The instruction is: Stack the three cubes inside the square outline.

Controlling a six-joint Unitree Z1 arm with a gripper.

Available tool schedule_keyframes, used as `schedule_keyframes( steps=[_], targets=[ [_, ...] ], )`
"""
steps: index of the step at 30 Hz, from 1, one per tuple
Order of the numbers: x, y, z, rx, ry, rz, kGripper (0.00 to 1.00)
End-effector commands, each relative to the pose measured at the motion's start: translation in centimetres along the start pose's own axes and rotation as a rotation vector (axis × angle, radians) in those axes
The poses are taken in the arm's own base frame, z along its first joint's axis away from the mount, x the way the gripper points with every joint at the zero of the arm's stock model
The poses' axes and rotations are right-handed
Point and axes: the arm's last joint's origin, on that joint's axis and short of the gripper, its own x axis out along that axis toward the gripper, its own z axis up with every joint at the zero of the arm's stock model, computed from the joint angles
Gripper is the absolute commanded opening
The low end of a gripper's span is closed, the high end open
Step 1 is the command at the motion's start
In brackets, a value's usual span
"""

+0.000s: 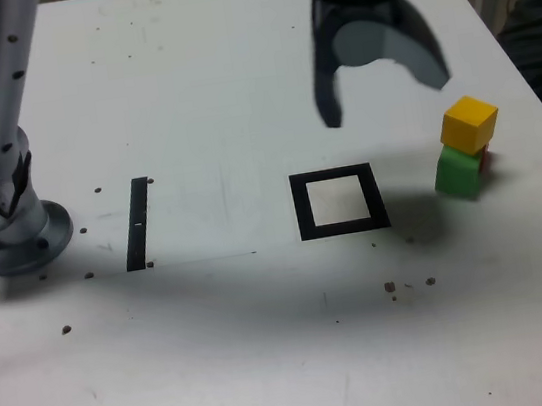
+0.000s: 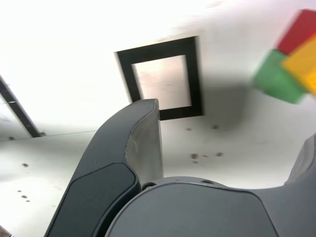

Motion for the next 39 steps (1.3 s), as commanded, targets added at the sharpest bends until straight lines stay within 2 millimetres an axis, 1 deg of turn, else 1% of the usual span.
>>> schedule_keyframes(
  steps=[1, 13, 24, 34, 39],
  targets=[
    [-0.3, 0.2, 1.2, -0.001, -0.021, -0.002, 0.99],
    [-0.9, 0.6, 5.9, 0.000, -0.150, -0.009, 0.99],
    [-1.3, 1.0, 9.0, 0.020, -0.287, 0.019, 0.99],
    [0.9, 2.3, 11.6, 0.012, -0.331, 0.016, 0.99],
    [1.4, 2.8, 12.5, 0.016, -0.369, 0.011, 0.99]
  ],
)
